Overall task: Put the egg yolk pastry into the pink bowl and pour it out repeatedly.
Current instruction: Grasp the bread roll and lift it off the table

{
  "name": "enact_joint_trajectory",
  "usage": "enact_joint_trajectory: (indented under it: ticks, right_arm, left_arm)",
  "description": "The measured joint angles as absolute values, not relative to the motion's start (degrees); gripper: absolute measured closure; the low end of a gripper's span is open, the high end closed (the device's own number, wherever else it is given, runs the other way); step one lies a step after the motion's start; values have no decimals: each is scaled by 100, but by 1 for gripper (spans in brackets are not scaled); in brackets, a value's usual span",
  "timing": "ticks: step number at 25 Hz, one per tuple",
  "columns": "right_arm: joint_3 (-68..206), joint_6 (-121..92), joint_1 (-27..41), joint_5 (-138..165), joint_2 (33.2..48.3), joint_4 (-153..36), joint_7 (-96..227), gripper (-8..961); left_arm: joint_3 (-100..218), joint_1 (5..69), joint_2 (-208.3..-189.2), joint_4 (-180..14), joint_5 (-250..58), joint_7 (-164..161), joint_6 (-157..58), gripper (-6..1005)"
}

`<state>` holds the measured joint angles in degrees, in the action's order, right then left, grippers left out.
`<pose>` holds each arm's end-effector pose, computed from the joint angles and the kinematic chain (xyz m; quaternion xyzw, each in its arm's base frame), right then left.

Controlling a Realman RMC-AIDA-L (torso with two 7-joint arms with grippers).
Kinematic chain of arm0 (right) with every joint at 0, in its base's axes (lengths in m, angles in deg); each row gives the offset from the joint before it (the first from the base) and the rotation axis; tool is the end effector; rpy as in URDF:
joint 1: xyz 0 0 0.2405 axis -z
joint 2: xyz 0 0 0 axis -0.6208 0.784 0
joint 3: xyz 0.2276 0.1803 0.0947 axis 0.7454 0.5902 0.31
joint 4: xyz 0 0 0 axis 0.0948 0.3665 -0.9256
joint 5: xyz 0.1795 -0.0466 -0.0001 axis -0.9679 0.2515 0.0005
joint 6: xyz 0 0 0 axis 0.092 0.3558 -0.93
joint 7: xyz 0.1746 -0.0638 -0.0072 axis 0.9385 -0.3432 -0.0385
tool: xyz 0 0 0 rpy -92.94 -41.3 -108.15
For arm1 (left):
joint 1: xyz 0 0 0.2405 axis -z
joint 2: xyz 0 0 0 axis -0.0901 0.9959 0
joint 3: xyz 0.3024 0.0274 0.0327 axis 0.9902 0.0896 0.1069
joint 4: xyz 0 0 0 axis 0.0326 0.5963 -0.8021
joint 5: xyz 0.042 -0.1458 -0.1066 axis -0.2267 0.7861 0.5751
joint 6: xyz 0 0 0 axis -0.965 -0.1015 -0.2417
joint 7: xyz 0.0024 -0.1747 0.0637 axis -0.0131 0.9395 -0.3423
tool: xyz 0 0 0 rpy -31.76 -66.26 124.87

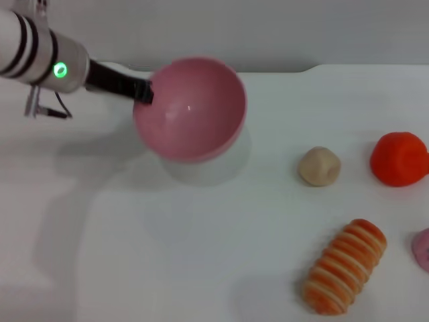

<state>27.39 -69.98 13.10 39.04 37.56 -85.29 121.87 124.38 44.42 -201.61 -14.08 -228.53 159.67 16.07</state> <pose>0.3160 0.4324 0.1573 -0.6408 0.2219 0.4814 0.5554 -0.2154 0.4372 -0.0364 -0.8458 -0.4560 0.0012 0.2768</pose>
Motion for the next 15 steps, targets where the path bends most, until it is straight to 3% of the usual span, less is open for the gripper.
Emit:
enact_joint_trajectory:
  ticks: [5,12,15]
  right_arm:
    - [3411,-7727,1189,7003,3570,-10053,15168,554]
    - [4345,-10187,-126,10851,2911,-10761,17184,558]
    - [4221,-10847,-721,12279,2804,-10837,17414,559]
  left_arm:
    - [12362,4536,-20161,-1432,-22839,15795,1480,959]
    - [12375,4551,-20156,-1444,-22828,15682,1443,959]
    - [12357,4572,-20146,-1431,-22827,15651,1499,959]
